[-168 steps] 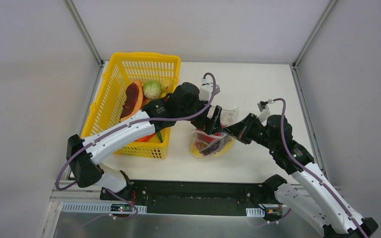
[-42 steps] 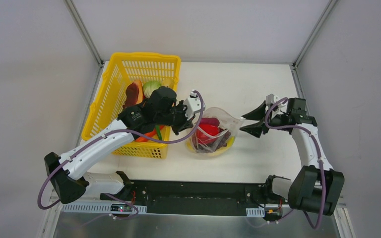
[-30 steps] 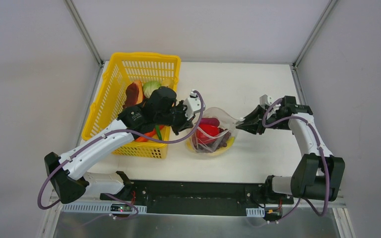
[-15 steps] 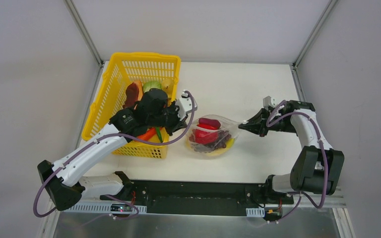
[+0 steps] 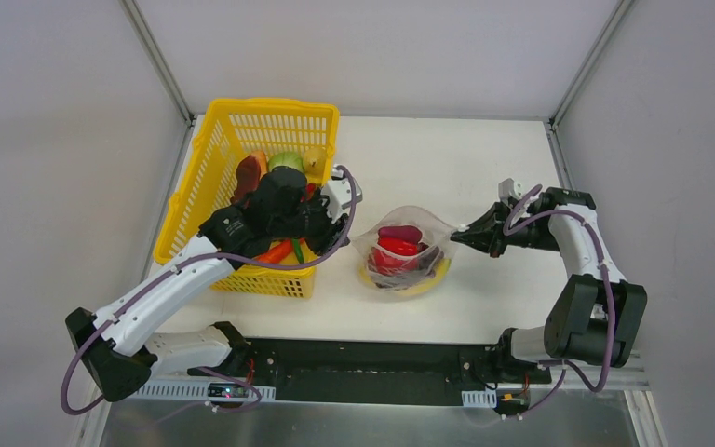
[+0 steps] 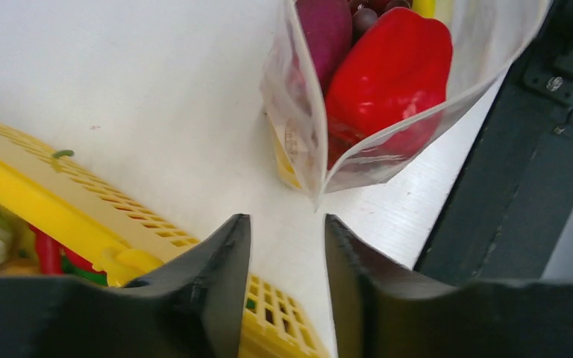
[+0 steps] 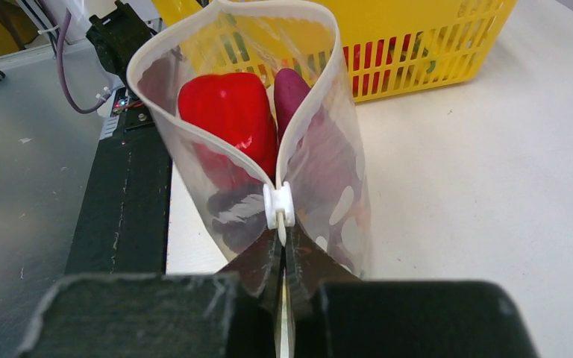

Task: Place the food in the zip-top bag and seal the zipper
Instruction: Zip the zipper food storage bag at the center of the board.

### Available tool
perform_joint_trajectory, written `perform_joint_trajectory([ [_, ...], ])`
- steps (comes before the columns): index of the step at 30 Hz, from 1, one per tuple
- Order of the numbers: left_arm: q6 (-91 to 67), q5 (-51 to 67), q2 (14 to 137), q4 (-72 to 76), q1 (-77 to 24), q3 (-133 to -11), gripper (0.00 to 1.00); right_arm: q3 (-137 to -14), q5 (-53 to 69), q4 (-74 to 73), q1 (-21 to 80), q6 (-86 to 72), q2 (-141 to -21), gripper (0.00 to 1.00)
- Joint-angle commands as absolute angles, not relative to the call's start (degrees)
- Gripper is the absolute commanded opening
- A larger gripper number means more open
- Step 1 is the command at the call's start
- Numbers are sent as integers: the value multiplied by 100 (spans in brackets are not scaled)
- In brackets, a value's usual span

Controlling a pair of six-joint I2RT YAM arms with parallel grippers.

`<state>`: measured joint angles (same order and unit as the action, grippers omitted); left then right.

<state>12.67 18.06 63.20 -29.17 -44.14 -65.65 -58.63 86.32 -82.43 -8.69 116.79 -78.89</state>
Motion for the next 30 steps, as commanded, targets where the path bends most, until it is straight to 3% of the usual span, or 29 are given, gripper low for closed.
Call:
perform_joint_trajectory([
  [1, 800, 1722, 6175, -2474, -4333, -6776, 47, -6029, 8939, -8392, -958, 12310, -7635, 0],
  [5, 538, 1884, 6253, -2055, -4332, -7020, 62, -6007, 8903, -8391, -949, 12234, -7658, 0],
  [11, 769, 2343, 7095, -2127, -4852, -8378, 69, -5969, 8868, -8391, -932, 12198, -7715, 0],
  [20, 1080, 2435, 8982, -2563, -5777, -10257, 69, -6018, 8810, -8393, -932, 12015, -7718, 0],
  [30, 1163, 2195, 9738, -1789, -6208, -10300, 67, -5951, 8741, -8393, -932, 11947, -7638, 0],
])
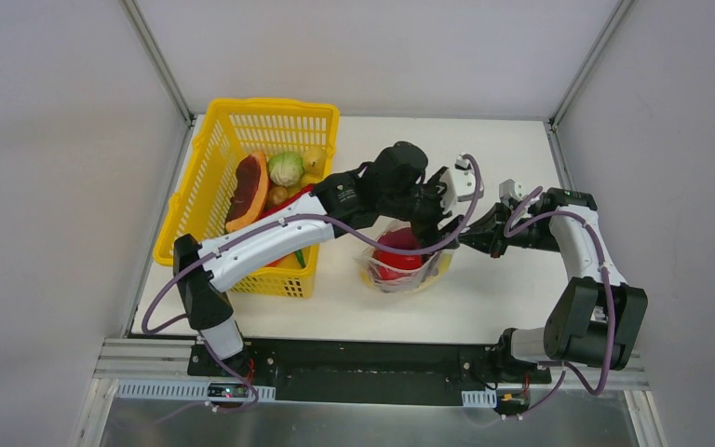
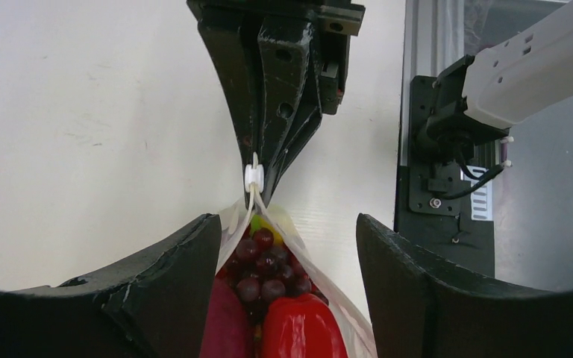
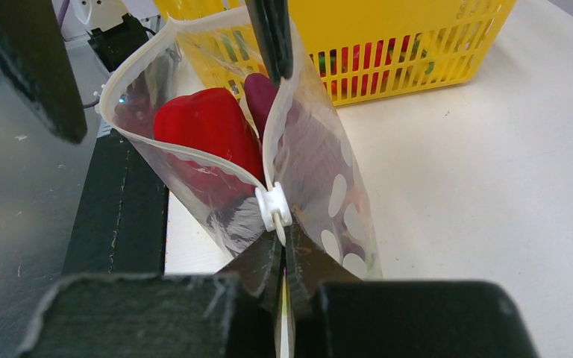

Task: Place the food in the zip-top bag and seal the zipper
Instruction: Zip the zipper food storage bag at the center of the board.

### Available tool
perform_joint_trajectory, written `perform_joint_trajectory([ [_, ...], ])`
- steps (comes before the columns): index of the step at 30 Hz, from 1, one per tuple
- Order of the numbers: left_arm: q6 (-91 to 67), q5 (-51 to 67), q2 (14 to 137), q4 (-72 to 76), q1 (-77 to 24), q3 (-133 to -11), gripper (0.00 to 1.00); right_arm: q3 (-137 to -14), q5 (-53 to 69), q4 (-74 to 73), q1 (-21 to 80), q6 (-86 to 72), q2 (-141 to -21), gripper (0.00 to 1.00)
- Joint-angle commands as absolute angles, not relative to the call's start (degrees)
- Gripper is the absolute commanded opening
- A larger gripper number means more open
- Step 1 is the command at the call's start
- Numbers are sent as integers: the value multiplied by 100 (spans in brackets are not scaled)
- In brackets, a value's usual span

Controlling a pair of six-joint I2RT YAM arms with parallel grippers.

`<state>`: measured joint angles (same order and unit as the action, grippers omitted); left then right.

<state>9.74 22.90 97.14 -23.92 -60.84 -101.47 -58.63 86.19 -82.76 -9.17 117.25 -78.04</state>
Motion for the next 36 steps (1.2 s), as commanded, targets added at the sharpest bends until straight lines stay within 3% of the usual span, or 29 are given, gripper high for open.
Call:
perform_joint_trajectory([
  [1, 1199, 2185, 9787, -1686, -6214, -10274, 66, -5938, 8752, -8396, -932, 11951, -7636, 0],
  [13, 2157, 2268, 10180, -1623, -6216, -10195, 62, -5915, 8727, -8393, -932, 11919, -7515, 0],
  [26, 2231, 2310, 10264, -1868, -6214, -10239, 13, -5898, 8748, -8385, -923, 11918, -7512, 0],
  [36, 2117, 2569, 10351, -2074, -6214, -10328, 13, -5897, 8763, -8387, -923, 11920, -7481, 0],
])
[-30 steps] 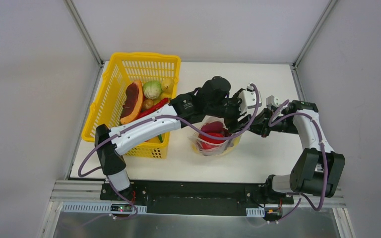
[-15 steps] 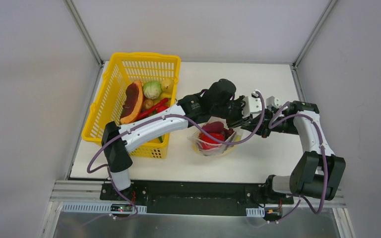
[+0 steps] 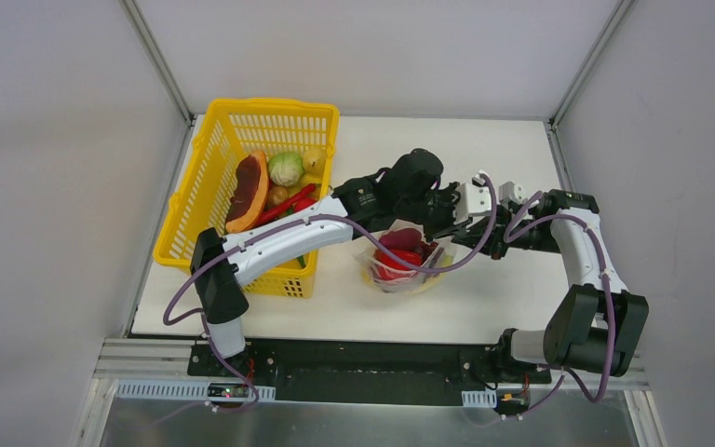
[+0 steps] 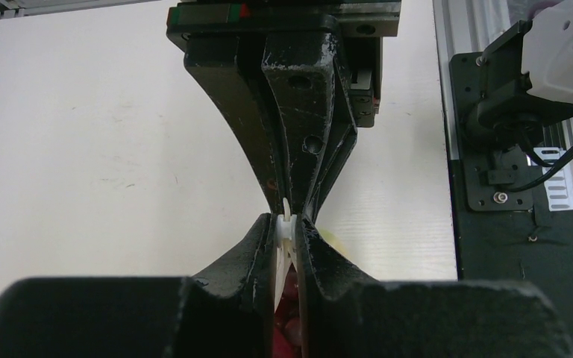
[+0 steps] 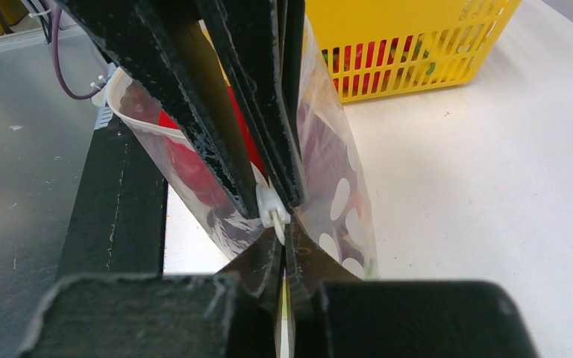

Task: Place the food in the zip-top bag and seal the zipper
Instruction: Zip the zipper food storage bag at the center of the board.

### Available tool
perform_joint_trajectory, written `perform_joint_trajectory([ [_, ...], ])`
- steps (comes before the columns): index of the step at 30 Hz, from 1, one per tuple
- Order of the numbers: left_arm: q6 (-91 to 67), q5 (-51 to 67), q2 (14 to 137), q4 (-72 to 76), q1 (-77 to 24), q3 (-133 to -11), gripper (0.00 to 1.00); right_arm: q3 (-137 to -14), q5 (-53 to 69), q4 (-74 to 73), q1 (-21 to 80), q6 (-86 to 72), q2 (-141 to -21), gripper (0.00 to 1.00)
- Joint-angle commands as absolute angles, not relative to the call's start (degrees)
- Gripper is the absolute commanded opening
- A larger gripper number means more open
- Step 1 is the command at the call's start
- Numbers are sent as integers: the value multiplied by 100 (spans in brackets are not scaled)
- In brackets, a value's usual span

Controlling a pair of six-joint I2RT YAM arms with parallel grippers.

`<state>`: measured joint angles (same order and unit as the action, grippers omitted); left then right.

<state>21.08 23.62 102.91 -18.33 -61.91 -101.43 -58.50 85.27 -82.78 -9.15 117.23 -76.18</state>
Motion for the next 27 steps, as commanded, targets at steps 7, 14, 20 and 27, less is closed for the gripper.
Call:
perform_joint_trajectory([
  [7, 1975, 2537, 10405, -2123, -6205, -10401, 20, -5902, 8753, -8385, -923, 11927, -7488, 0],
  [14, 1912, 2552, 10433, -2100, -6205, -10406, 16, -5896, 8762, -8385, -925, 11936, -7490, 0],
  [20, 1822, 2551, 10402, -1970, -6204, -10397, 12, -5897, 8754, -8385, -928, 11936, -7502, 0],
  [27, 1644, 2758, 10284, -1828, -6196, -10362, 15, -5889, 8745, -8388, -925, 11944, -7508, 0],
])
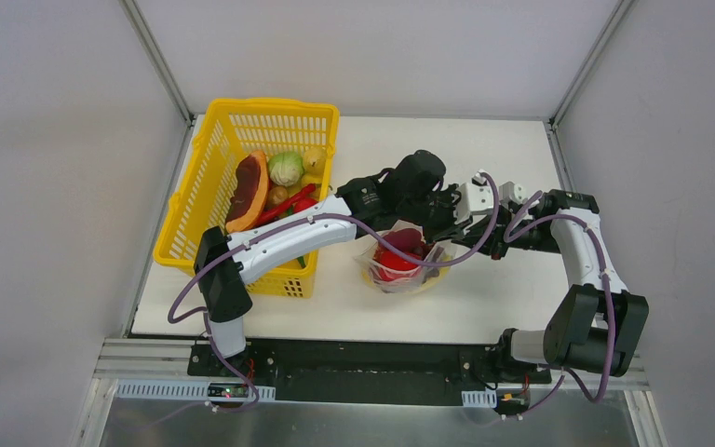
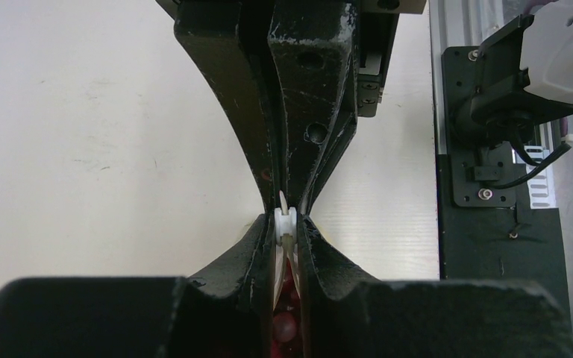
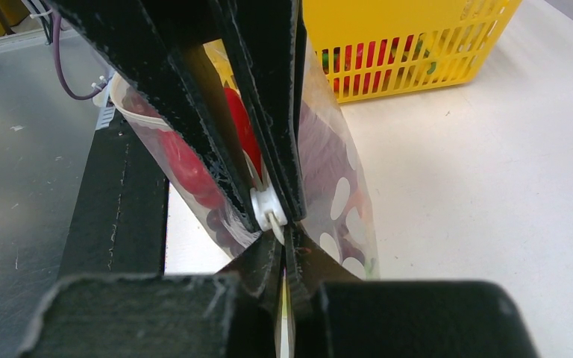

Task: Place the food in the zip-top bag and seal the zipper
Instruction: Zip the zipper food storage bag at the center of the board.

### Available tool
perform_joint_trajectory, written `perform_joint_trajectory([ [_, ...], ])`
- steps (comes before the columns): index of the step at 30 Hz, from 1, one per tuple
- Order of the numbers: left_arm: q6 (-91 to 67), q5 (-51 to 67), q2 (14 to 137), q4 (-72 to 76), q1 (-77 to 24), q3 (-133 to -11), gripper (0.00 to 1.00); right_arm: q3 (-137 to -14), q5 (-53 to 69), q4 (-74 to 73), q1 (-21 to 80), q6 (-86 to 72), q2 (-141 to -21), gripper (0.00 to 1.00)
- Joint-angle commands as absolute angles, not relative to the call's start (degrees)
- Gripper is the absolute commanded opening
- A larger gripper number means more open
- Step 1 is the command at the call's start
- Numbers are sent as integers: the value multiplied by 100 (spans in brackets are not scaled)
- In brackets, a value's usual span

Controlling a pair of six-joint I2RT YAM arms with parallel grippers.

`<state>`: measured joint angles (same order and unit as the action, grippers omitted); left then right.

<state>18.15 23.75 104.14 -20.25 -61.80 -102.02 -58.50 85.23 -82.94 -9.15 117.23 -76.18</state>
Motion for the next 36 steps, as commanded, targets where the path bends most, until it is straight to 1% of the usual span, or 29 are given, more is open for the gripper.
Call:
perform_joint_trajectory([
  [1, 1649, 2760, 10283, -1828, -6192, -10362, 15, -5889, 8745, -8385, -923, 11944, -7506, 0],
  [3, 1607, 2769, 10297, -1817, -6184, -10358, 15, -5889, 8745, -8389, -923, 11944, -7499, 0],
  [7, 1481, 2858, 10327, -1767, -6179, -10354, 19, -5889, 8745, -8385, -923, 11944, -7486, 0],
  [12, 1396, 2851, 10297, -1688, -6163, -10310, 20, -5884, 8744, -8385, -926, 11944, -7488, 0],
  [15, 1390, 2798, 10276, -1711, -6157, -10310, 18, -5889, 8741, -8385, -928, 11944, -7490, 0],
  [19, 1368, 2765, 10266, -1722, -6155, -10290, 23, -5889, 8735, -8391, -925, 11944, -7480, 0],
  [21, 1378, 2756, 10278, -1758, -6152, -10312, 18, -5889, 8730, -8385, -931, 11944, -7487, 0],
  [23, 1414, 2786, 10310, -1860, -6145, -10372, 8, -5889, 8728, -8386, -928, 11944, -7480, 0],
  [25, 1429, 2828, 10357, -2129, -6145, -10489, 1, -5889, 8717, -8387, -927, 11949, -7476, 0],
  [29, 1508, 3048, 10361, -2548, -6128, -10703, 0, -5897, 8718, -8385, -932, 11966, -7497, 0],
  [36, 1604, 2895, 10107, -2897, -6046, -10486, 0, -5915, 8679, -8385, -954, 11944, -7454, 0],
])
